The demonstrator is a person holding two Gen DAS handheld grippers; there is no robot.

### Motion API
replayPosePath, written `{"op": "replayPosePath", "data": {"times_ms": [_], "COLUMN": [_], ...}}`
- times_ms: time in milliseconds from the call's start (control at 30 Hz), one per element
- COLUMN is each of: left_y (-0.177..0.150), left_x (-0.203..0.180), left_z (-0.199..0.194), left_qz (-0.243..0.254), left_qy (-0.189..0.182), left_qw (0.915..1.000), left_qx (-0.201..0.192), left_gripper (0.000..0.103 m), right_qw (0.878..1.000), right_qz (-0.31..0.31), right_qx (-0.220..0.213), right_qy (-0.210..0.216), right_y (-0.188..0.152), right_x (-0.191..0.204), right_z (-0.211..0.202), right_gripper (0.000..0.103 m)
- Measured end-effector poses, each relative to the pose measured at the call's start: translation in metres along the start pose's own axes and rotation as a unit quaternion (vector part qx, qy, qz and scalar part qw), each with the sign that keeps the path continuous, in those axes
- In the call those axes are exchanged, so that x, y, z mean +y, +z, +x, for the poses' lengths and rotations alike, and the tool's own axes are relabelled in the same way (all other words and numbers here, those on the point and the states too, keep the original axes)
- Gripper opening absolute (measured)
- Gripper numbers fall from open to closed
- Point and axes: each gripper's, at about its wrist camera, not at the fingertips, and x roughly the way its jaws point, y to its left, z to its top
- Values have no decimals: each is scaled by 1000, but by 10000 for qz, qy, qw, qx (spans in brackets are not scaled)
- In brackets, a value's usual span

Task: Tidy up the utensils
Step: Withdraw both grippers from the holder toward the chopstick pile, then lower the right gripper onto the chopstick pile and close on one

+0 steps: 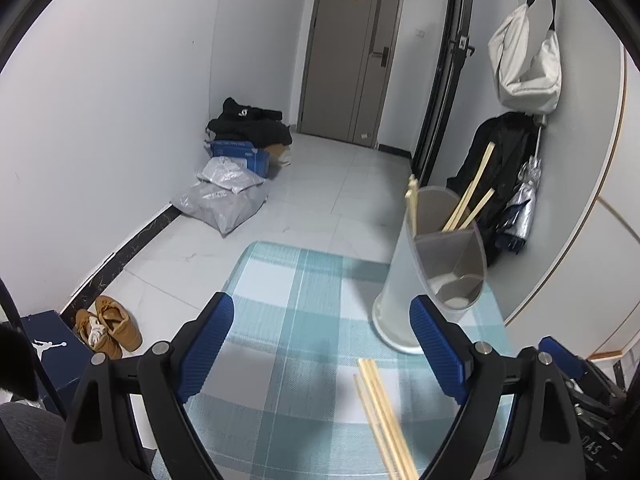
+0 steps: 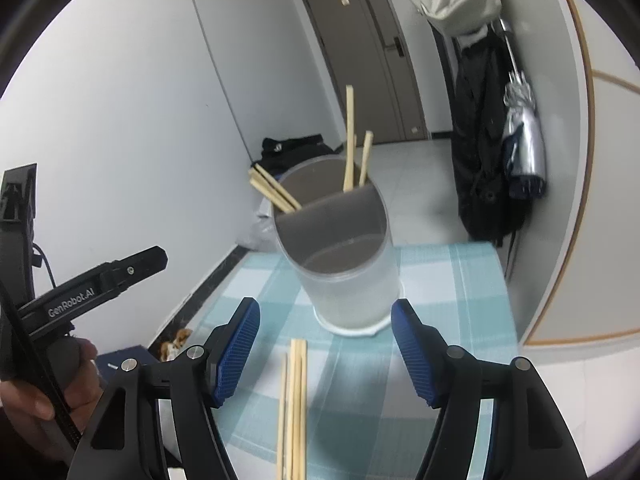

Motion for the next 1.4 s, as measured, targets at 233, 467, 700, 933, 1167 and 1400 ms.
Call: {"op": "replayPosePath", "data": {"times_ms": [233,467,700,933,1167,1400], "left_y": [-11,-13,-8,0,-3,-2], "left_x": [20,26,35,59,75,74], "left_z": [18,19,31,40,49,50], "left_qz": [-269,-286,-306,-717,-1111,-1110], "left_qy": [-4,-41,-71,30,133,144], "left_qw": [9989,9985,9978,9950,9894,9893], "left_qx": [384,455,586,694,924,935], "left_gripper": [88,88,88,88,88,88], "right_qw": [9992,9953,9870,9710,9582,9556], "right_qz": [-73,-135,-352,-854,-1138,-1164], "right_qx": [369,927,1491,2164,2563,2641], "right_qy": [-159,-260,-477,-542,-566,-594], "right_y": [-11,-22,-30,-38,-49,-51], "right_x": [0,3,11,25,32,33], "right_z": [19,48,80,121,150,150], "right_gripper": [68,68,68,68,64,57]}}
